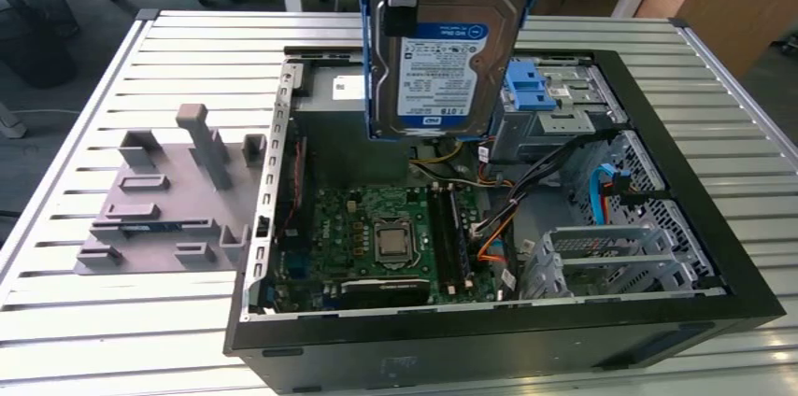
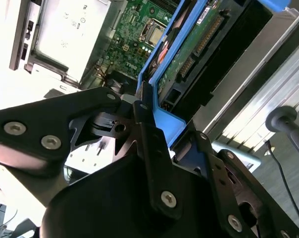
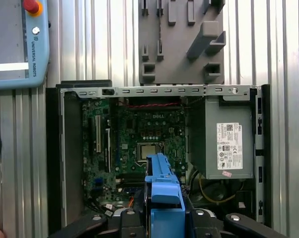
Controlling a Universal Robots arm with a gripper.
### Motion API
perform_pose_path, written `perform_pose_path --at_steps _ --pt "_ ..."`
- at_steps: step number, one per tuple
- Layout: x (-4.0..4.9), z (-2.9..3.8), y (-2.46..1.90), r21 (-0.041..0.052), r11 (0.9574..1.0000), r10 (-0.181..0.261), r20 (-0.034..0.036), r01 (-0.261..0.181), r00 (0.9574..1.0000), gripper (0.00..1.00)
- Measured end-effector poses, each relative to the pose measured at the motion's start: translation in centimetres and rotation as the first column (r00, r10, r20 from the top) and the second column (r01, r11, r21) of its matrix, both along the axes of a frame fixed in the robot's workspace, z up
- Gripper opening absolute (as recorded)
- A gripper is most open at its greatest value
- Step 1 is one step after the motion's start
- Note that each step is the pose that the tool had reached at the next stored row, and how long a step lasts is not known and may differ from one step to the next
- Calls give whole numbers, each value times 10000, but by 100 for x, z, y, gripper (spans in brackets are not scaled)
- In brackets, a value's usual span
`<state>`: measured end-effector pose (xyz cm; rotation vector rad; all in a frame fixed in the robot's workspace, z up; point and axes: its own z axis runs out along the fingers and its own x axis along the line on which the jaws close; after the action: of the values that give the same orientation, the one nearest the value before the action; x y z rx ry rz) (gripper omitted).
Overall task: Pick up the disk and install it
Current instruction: 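Insert the disk into the insertion slot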
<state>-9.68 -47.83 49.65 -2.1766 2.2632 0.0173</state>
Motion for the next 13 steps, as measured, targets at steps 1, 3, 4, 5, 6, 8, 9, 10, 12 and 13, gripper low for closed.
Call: perform_pose_path --at_steps 1,3,4,5,6,8,9,10,12,13 --pt "3 -1 -5 12 10000 -3 5 3 10000 36" --pt "24 -7 -11 38 10000 -18 10 18 10000 36" --pt "38 -8 -13 43 10000 -23 9 23 10000 36" --pt "57 -11 -16 45 10000 -26 9 26 10000 36" --pt "77 -13 -21 45 10000 -27 9 27 10000 36" --pt "108 -17 -36 43 10000 -31 7 31 10000 36" --pt "119 -21 -47 44 10000 -33 9 33 10000 36" --pt "127 -24 -63 44 10000 -36 9 35 10000 36" --pt "138 -30 -102 44 10000 -36 9 36 10000 36" --pt "142 -34 -124 46 10000 -37 9 37 10000 36"
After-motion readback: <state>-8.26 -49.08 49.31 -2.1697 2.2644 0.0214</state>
